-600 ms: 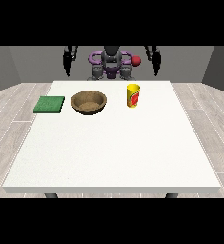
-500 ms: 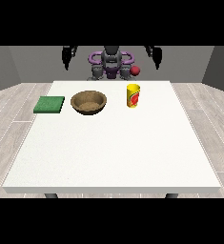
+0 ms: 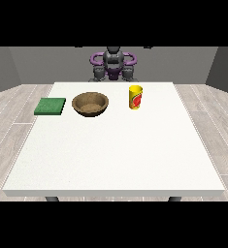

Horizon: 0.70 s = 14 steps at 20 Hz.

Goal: Pick the cup and pour the ball into the bowl, then pick the bowl and place it on the pad

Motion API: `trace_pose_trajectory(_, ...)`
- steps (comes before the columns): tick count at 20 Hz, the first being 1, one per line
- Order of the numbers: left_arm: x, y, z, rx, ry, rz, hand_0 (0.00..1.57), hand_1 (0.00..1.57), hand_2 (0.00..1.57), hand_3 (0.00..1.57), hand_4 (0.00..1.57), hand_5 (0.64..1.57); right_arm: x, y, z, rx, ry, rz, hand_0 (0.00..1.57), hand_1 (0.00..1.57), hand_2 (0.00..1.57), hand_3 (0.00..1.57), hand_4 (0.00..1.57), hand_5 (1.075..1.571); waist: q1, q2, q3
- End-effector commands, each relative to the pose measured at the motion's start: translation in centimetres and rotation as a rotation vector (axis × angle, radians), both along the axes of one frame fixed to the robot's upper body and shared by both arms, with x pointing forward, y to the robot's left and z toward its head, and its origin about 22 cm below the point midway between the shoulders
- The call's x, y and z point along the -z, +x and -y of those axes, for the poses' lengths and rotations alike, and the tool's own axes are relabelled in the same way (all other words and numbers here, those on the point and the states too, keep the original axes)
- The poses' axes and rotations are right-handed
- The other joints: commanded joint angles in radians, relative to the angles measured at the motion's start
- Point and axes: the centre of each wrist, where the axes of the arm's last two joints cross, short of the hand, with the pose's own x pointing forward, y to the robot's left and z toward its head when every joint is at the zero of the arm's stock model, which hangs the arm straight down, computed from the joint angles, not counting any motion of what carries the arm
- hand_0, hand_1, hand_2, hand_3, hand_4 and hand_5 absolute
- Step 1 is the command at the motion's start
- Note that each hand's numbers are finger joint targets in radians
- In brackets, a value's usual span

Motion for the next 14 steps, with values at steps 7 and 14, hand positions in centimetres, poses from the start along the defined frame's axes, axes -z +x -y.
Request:
trace_pose_trajectory(7, -5.2, 0.9, 3.1, -0.016, -0.012, 0.162, 0.00, 0.00, 0.00, 0.00, 0.59, 1.557, -6.9, -0.8, 2.2, 0.017, 0.030, 0.175, 0.00, 0.00, 0.00, 0.00, 0.76, 1.549, -0.023, 0.199, 0.0015)
trace_pose_trajectory(14, -4.7, 4.9, 2.6, -0.034, 0.075, 0.403, 0.00, 0.00, 0.00, 0.00, 0.55, 1.526, -5.9, 1.5, -0.6, -0.061, 0.038, 0.409, 0.00, 0.00, 0.00, 0.09, 0.71, 1.545, -0.053, 0.487, 0.0014)
